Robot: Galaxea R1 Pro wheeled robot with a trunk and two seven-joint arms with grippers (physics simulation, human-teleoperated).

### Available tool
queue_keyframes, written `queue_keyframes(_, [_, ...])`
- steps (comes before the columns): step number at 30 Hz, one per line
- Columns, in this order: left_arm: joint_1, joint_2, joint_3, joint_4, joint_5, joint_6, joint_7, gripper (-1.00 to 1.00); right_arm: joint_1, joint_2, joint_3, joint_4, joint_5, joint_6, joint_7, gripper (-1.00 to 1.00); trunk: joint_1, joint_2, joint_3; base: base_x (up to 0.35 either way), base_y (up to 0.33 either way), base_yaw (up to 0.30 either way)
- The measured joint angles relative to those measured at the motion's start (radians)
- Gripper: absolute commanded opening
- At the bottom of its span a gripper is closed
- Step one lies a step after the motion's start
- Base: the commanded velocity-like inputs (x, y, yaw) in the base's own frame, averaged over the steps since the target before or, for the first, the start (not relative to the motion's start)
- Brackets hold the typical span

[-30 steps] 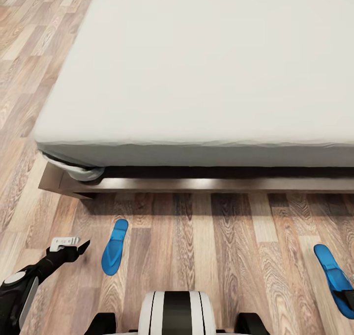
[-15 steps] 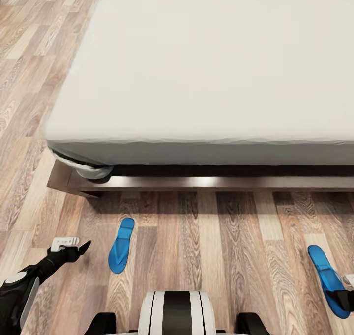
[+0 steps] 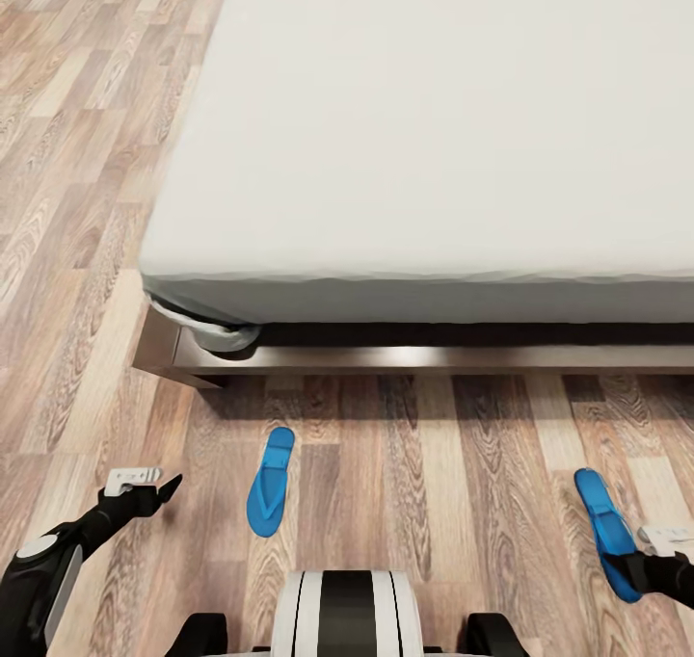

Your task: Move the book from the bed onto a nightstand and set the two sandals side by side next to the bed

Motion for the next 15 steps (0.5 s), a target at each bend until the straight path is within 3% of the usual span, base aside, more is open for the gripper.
queue_keyframes(9, [0.000, -0.029, 0.000, 0.000, 0.000, 0.000, 0.001, 1.00, 0.000, 0.015, -0.010, -0.064, 0.000, -0.003, -0.025, -1.00, 0.000, 0.000, 0.000, 0.000, 0.008, 0.000])
queue_keyframes(15, [0.000, -0.036, 0.000, 0.000, 0.000, 0.001, 0.001, 1.00, 0.000, 0.021, -0.011, -0.070, 0.000, -0.005, -0.085, -1.00, 0.000, 0.000, 0.000, 0.000, 0.255, 0.000])
